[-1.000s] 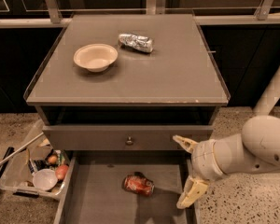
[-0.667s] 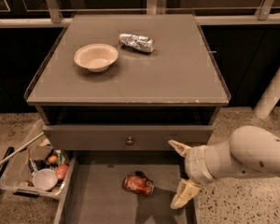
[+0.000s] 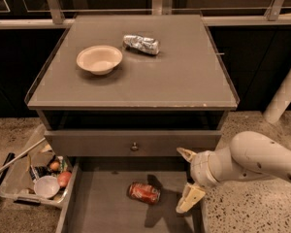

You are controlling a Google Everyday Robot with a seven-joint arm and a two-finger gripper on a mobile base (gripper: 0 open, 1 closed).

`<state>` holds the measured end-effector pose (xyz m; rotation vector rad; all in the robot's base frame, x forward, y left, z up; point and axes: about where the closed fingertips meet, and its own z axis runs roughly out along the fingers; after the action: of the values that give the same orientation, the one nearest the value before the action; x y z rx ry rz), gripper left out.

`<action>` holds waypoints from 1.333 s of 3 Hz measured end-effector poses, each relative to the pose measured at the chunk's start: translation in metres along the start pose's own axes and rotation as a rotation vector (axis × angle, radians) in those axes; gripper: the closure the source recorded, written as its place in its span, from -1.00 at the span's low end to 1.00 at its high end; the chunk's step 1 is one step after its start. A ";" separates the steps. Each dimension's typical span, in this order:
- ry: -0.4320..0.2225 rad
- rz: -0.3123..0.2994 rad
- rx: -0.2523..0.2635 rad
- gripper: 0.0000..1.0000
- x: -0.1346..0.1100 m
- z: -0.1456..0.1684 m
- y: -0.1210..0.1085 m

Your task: Pick coke can from middle drawer and place on counter

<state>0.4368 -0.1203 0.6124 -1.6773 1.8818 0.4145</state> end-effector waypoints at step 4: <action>0.006 -0.037 0.019 -1.00 0.051 0.112 -0.019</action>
Offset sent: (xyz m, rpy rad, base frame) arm 0.0514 0.0187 -0.1035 -0.0935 -0.0523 -0.0477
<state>0.4768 -0.0983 0.4967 -1.7003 1.8499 0.3758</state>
